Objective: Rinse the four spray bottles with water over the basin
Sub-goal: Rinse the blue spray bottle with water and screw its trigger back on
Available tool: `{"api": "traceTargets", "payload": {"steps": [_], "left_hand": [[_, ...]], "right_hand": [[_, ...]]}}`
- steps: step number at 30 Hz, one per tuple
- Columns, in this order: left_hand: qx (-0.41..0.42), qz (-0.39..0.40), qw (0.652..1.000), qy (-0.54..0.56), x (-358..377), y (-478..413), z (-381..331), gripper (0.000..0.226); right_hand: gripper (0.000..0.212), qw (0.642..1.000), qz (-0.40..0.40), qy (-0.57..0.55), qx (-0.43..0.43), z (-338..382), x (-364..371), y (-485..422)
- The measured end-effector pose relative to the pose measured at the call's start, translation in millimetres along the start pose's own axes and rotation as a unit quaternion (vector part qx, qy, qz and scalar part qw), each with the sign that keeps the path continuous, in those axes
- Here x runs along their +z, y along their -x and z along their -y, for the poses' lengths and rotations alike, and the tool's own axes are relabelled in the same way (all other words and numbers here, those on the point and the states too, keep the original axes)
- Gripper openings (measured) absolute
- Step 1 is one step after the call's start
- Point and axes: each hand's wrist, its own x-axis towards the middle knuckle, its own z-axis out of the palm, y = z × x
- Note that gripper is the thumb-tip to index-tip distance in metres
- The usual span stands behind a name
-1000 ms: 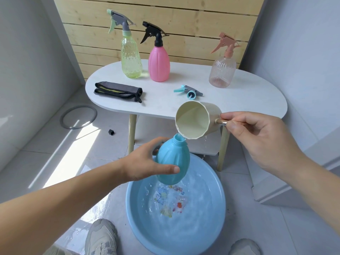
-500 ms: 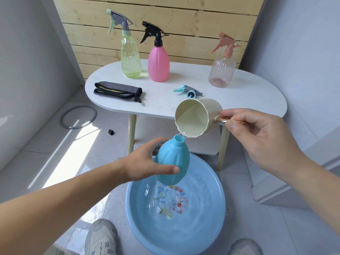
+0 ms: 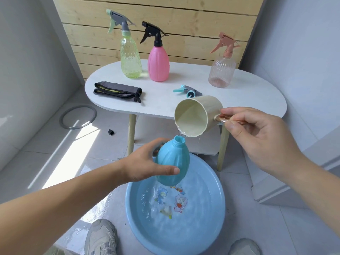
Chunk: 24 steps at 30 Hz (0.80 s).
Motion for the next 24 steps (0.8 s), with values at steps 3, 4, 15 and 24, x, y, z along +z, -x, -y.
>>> {"api": "traceTargets", "payload": {"steps": [3,4,15,24], "left_hand": [[0.0,0.001,1.0,-0.003,-0.2,-0.5,0.5,0.078],[0.001,-0.001,1.0,-0.002,-0.3,-0.6,0.8,0.08],[0.002,0.0,1.0,-0.002,-0.3,-2.7,1.3,0.081],[0.002,0.0,1.0,0.002,-0.9,-2.9,3.5,0.079]], "right_hand": [[0.01,1.0,0.0,0.01,-0.007,-2.8,0.6,-0.1],[0.01,1.0,0.0,0.01,-0.008,-3.4,0.7,-0.2],[0.006,0.998,-0.005,0.046,-0.047,-4.4,-0.4,0.8],[0.008,0.993,-0.004,0.081,-0.088,-2.6,-1.1,2.1]]}}
